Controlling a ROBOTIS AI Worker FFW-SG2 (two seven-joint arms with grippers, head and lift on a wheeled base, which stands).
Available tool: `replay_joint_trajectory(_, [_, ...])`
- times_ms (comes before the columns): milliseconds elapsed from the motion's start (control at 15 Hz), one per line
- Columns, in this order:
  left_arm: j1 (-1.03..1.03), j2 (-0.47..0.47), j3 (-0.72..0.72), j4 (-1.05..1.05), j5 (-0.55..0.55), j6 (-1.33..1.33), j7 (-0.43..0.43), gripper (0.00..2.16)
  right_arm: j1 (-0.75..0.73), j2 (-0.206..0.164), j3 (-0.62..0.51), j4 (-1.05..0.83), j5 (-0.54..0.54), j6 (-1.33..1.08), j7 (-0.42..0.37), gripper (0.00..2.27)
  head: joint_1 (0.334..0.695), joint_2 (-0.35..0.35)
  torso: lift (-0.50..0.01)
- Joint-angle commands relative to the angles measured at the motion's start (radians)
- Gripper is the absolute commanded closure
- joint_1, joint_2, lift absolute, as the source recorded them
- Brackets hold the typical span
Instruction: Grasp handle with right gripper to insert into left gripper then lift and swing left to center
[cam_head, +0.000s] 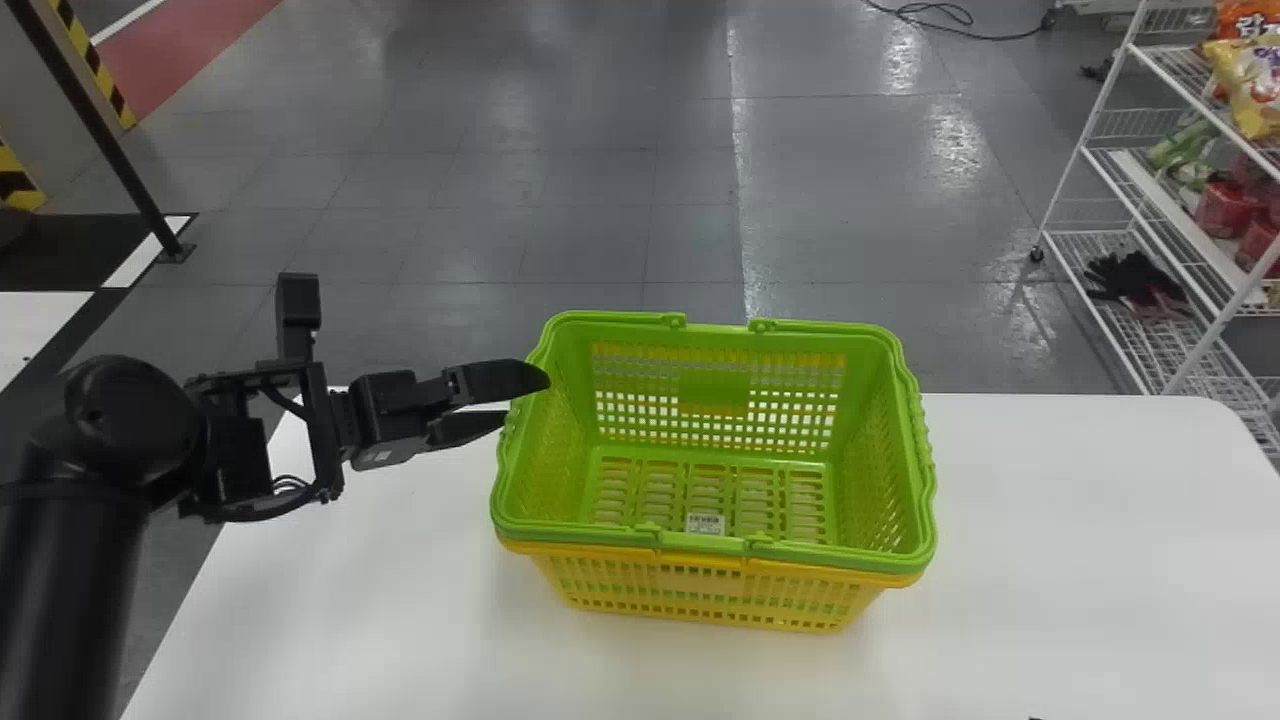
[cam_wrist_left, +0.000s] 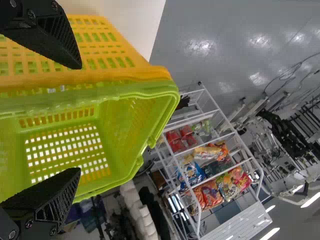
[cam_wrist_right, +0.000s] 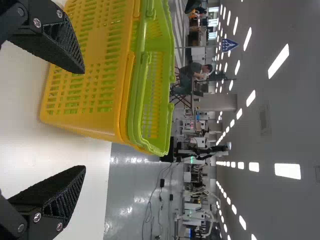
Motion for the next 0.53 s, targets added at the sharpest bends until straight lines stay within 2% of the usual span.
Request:
replay_joint_trajectory(0, [0.003, 0.000, -0.001, -0.015, 0.023, 0.008, 0.000, 0.08, -0.001, 0.001, -0.003, 0.000, 0.000, 0.009, 0.001, 0.14, 0.695, 0.076, -0.093])
replay_joint_trajectory(267, [-0.003, 0.002, 0.002, -0.057, 0.035, 0.051, 0.008, 0.08, -0.004, 0.001, -0.005, 0.008, 0.000, 0.009, 0.001, 0.14, 0.695, 0.065, -0.093])
replay_joint_trajectory(467, [-0.005, 0.002, 0.007, -0.077, 0.084, 0.081, 0.011, 0.08, -0.004, 0.001, -0.006, 0.008, -0.002, 0.009, -0.001, 0.14, 0.695, 0.057, -0.093])
